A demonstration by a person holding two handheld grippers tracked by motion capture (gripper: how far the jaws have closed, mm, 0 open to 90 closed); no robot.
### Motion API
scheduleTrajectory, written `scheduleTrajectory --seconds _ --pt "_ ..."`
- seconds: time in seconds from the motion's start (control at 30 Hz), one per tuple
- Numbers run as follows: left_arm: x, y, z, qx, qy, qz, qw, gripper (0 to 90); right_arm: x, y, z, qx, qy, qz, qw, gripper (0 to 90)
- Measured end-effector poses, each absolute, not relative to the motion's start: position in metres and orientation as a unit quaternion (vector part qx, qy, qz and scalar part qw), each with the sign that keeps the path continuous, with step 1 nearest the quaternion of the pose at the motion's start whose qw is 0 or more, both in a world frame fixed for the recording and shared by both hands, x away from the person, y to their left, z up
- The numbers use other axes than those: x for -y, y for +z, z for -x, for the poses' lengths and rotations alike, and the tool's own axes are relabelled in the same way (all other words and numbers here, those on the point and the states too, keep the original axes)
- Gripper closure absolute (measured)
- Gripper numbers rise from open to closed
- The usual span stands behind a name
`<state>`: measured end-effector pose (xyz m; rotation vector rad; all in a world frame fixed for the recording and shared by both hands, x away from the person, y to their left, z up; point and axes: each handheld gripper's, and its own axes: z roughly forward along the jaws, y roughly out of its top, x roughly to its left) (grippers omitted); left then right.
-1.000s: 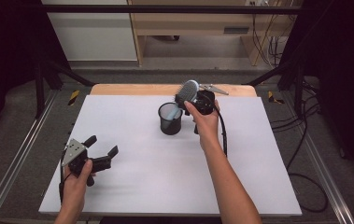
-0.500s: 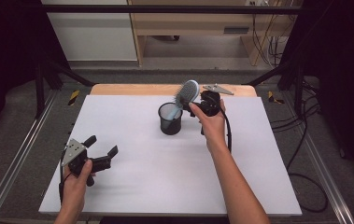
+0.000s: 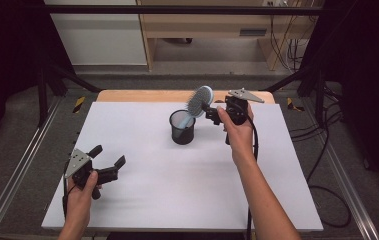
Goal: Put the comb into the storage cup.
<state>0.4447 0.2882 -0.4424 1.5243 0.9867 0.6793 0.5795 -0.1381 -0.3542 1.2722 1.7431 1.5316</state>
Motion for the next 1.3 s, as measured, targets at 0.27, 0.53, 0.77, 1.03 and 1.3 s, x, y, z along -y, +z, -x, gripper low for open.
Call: scheduleTrajectory --seconds 0.27,0.53,0.77,1.03,1.3 --pt "-0.289 -0.442 -0.445 -0.421 0.29 -0.648 0.565 2.0 0.153 -0.348 -0.572 -0.637 0.563 -0.459 0.259 4.6" --pt "-0.291 -0.442 -0.444 -0.423 0.29 -0.645 0.566 2.0 0.171 -0.344 -0.565 -0.635 0.557 -0.459 0.274 4.5" --pt "-0.294 -0.442 -0.444 -0.426 0.291 -0.642 0.567 2.0 0.187 -0.344 -0.557 -0.637 0.551 -0.457 0.286 4.2" --pt "-0.299 -0.44 -0.442 -0.431 0.296 -0.635 0.57 2.1 0.203 -0.344 -0.548 -0.636 0.548 -0.456 0.297 3.7" --pt "-0.31 -0.437 -0.439 -0.439 0.305 -0.623 0.571 2.0 0.215 -0.343 -0.536 -0.639 0.549 -0.445 0.303 2.4"
